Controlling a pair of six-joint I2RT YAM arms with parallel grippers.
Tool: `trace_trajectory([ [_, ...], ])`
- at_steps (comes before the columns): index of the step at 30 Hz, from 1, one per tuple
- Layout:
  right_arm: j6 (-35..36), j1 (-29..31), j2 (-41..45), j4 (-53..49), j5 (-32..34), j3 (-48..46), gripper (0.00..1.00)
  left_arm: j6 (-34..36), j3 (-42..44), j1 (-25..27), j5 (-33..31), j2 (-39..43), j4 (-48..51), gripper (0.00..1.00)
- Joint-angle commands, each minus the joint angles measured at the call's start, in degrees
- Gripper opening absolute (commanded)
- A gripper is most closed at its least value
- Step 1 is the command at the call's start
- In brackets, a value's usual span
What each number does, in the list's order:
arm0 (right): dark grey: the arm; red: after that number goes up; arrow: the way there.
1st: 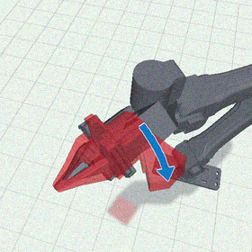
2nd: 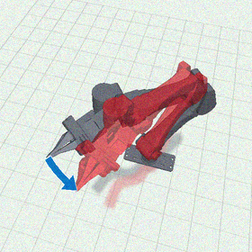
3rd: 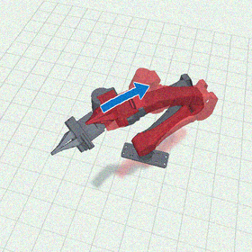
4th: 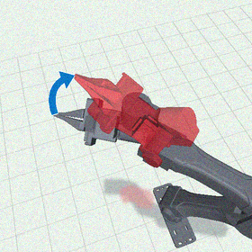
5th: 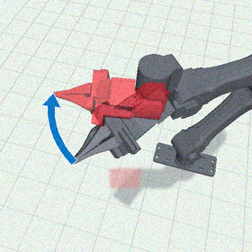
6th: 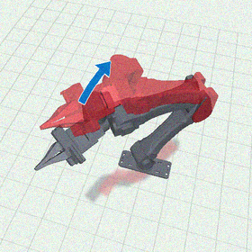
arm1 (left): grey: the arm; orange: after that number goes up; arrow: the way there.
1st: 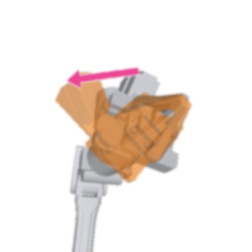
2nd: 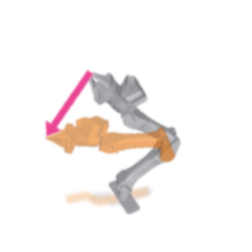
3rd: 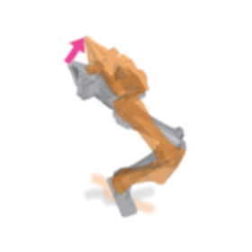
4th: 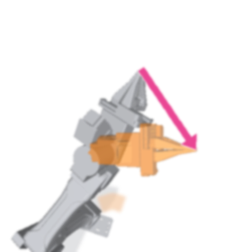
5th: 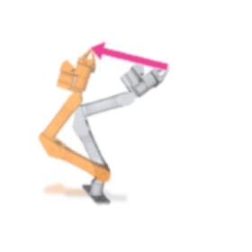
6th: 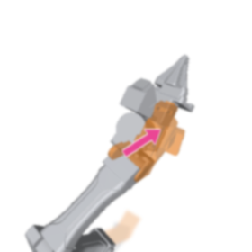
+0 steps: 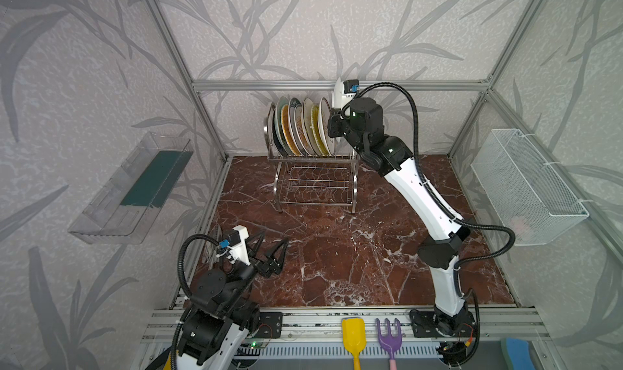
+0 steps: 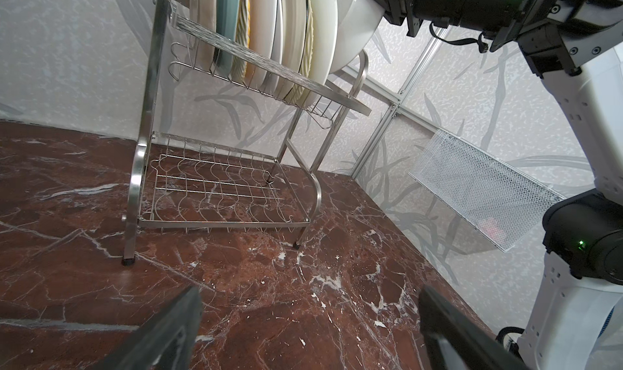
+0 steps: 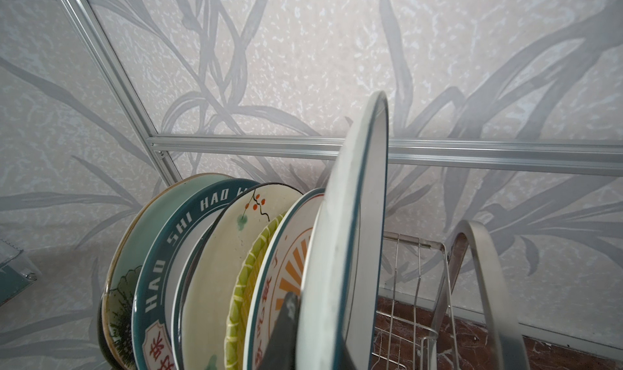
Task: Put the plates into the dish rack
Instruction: 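Lift the emblem plate toward the rack's upper tier with the right gripper, then lower the emblem plate into the upper tier in front of the sunburst plate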
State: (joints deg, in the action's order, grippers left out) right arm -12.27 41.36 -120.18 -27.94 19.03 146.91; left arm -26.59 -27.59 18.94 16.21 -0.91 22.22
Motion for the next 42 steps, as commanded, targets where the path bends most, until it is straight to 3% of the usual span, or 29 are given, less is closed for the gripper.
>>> trace_trajectory([
  [1, -0.71, -0.55, -0.86, 1.01, 0.81, 3.21, 0.00, -0.02, 0.61, -0.39, 0.67, 0.49, -1.23, 0.99],
  [27, -1.99, -1.54, -5.28, -1.02, 3.52, 4.44, 0.00, -0.13, 0.60, -1.45, 1.53, 0.58, -1.48, 0.99],
  [34, -2.57, -1.49, -3.94, -0.69, 3.99, 1.22, 0.00, -0.22, 0.57, -1.58, 1.48, 0.56, -1.54, 0.99],
  [42, -1.99, -1.58, 1.40, 3.82, 3.32, -8.68, 0.00, -0.24, 0.59, -1.71, 1.42, 0.56, -1.50, 0.99],
])
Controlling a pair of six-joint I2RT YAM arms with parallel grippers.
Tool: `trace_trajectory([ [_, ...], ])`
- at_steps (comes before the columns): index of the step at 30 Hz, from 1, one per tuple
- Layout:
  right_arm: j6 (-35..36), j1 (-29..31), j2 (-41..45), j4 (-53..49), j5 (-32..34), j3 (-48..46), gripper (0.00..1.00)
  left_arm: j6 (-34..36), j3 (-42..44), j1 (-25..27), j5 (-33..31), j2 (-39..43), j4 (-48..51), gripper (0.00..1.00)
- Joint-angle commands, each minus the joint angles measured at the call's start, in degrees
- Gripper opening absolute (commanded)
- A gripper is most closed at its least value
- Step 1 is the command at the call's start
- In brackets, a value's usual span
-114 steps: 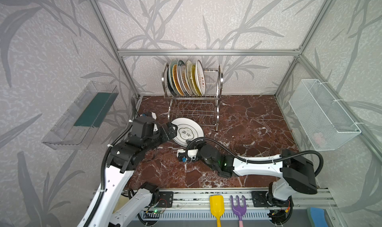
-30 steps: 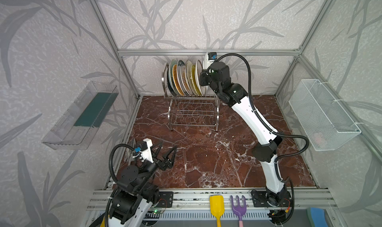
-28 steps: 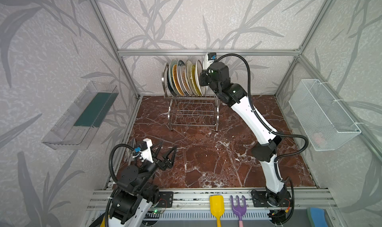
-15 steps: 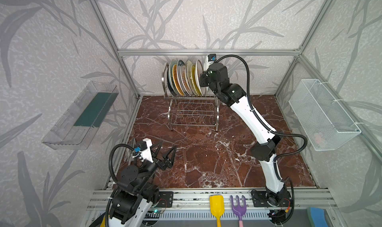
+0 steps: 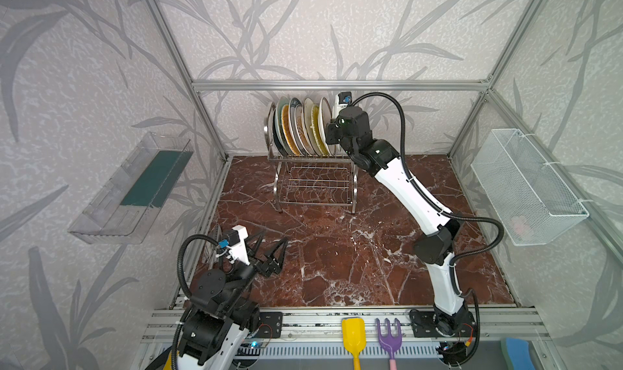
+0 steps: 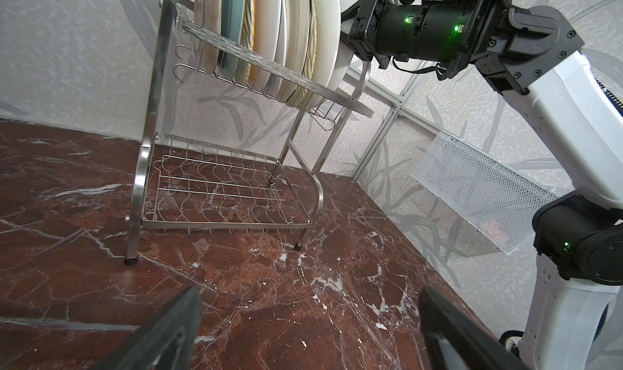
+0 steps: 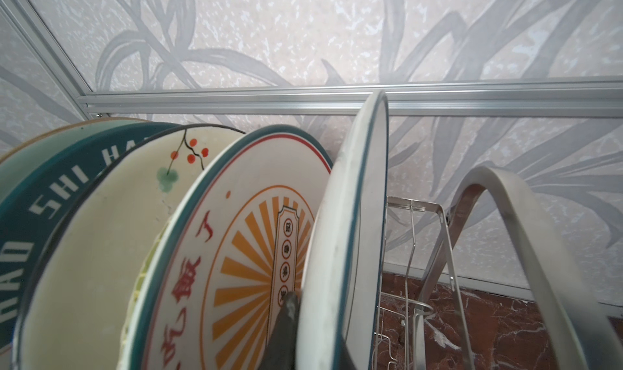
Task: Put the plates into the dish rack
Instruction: 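Lower the emblem plate into the upper tier in front of the sunburst plate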
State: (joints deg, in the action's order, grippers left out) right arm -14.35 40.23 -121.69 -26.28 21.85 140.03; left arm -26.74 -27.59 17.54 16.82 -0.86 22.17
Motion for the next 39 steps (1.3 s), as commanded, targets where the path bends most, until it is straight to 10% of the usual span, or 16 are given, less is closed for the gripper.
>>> trace_trajectory([
  [1, 0.19, -0.48, 3.37, 2.48, 0.42, -2.74, 0.00, -0.14, 0.61, -0.31, 0.89, 0.56, -1.47, 0.99],
  [16, 0.90, -0.49, 7.39, 4.41, -0.76, -9.93, 0.00, -0.15, 0.61, -0.40, 0.70, 0.51, -1.36, 0.99],
  [27, -0.41, -0.48, 8.09, 6.31, -0.81, -12.87, 0.27, -0.22, 0.61, -0.58, 0.59, 0.58, -1.41, 0.99],
  [39, -1.26, -0.46, 7.66, 4.81, -2.74, -9.18, 0.32, -0.33, 0.61, -0.66, 0.69, 0.56, -1.36, 0.99],
])
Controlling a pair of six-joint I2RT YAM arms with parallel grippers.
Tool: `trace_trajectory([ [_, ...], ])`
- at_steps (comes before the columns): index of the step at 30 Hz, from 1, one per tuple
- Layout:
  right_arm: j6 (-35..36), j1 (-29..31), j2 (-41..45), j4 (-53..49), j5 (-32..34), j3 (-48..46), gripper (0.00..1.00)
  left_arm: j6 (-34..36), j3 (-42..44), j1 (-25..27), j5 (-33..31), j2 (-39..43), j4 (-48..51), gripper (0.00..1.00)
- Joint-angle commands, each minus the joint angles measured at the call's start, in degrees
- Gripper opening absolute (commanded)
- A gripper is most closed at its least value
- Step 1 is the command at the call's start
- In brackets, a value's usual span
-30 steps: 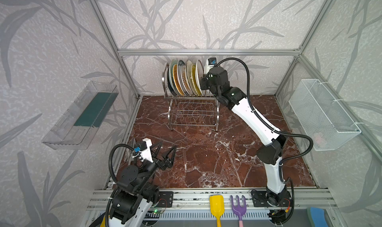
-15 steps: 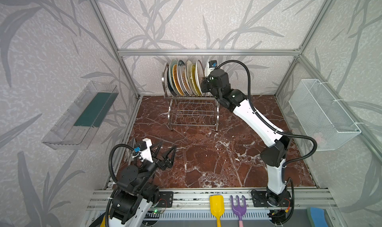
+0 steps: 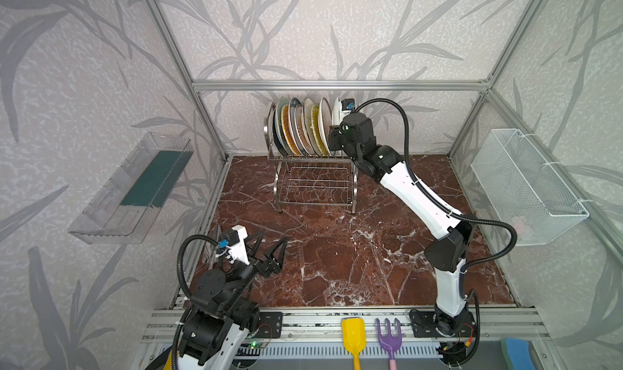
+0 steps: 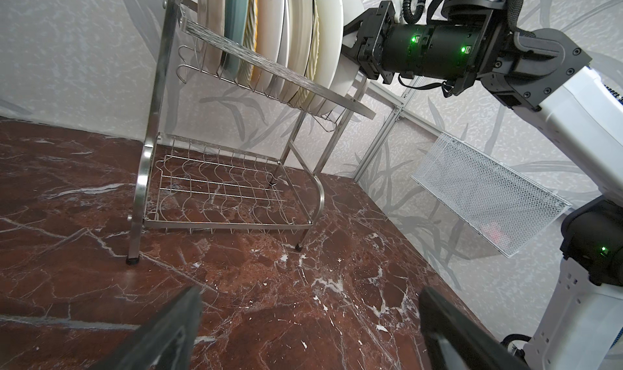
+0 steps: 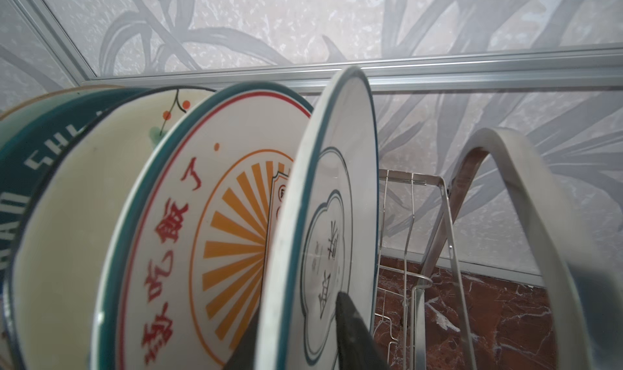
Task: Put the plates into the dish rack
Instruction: 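Lower the emblem plate into the upper tier in front of the sunburst plate, then open the right gripper and draw it back from the rack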
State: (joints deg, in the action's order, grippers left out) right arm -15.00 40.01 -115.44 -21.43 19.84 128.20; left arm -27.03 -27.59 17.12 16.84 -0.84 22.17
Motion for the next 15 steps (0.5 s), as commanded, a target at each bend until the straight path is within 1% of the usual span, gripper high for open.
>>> trace_trajectory([
  [1, -0.64, -0.26, 1.36, -0.23, -1.09, 2.99, 0.32, -0.04, 0.61, -0.25, 0.67, 0.49, -1.41, 0.99],
  [10, -2.43, -0.27, 2.73, -0.90, -3.16, 4.02, 0.34, 0.01, 0.52, -0.34, 0.65, 0.71, -1.26, 0.99],
  [11, -2.56, -0.28, 2.89, -1.03, -3.69, 4.13, 0.37, -0.04, 0.52, -0.34, 0.73, 0.67, -1.26, 0.99],
  [15, -2.48, -0.18, 3.29, -1.44, -5.15, 4.99, 0.37, -0.13, 0.52, -0.34, 0.28, 0.75, -1.10, 0.99],
])
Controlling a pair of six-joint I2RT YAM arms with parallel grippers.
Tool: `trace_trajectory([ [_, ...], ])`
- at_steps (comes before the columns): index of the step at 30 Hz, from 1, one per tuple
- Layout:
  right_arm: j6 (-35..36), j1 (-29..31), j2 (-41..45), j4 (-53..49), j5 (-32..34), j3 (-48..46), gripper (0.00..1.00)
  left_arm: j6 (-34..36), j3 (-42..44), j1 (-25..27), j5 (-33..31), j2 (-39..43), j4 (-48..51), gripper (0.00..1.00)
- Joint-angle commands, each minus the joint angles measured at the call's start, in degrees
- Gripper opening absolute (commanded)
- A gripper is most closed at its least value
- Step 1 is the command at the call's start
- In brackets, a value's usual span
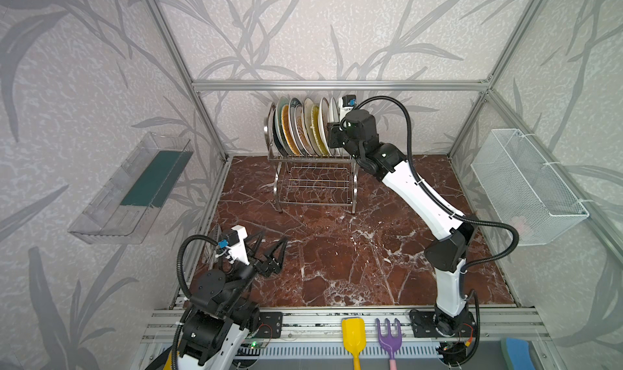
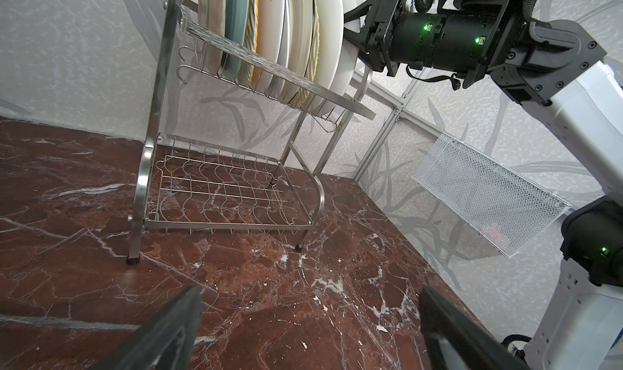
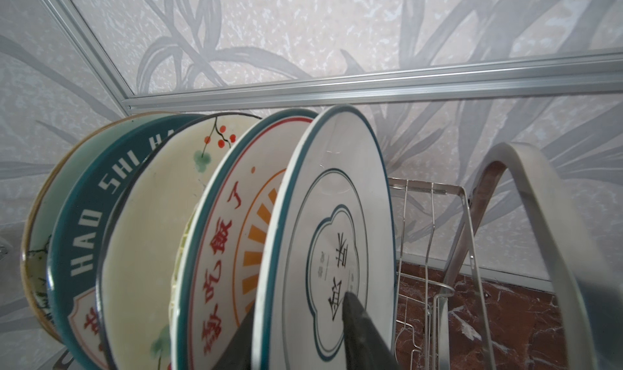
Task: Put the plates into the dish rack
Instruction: 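Open the right gripper and draw it back from the rack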
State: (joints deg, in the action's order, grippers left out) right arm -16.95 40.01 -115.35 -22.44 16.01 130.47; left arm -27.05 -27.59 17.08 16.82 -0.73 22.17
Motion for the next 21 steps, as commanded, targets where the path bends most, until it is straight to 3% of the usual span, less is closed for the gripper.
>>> trace_trajectory([
  [1, -0.54, -0.14, 3.20, -0.55, -1.29, 2.85, 0.37, -0.11, 0.52, -0.29, 0.27, 0.67, -1.15, 0.99],
  [21, -0.71, -0.15, 7.86, -2.98, -4.97, 6.01, 0.38, -0.11, 0.38, -0.29, 0.29, 0.77, -1.00, 0.99],
])
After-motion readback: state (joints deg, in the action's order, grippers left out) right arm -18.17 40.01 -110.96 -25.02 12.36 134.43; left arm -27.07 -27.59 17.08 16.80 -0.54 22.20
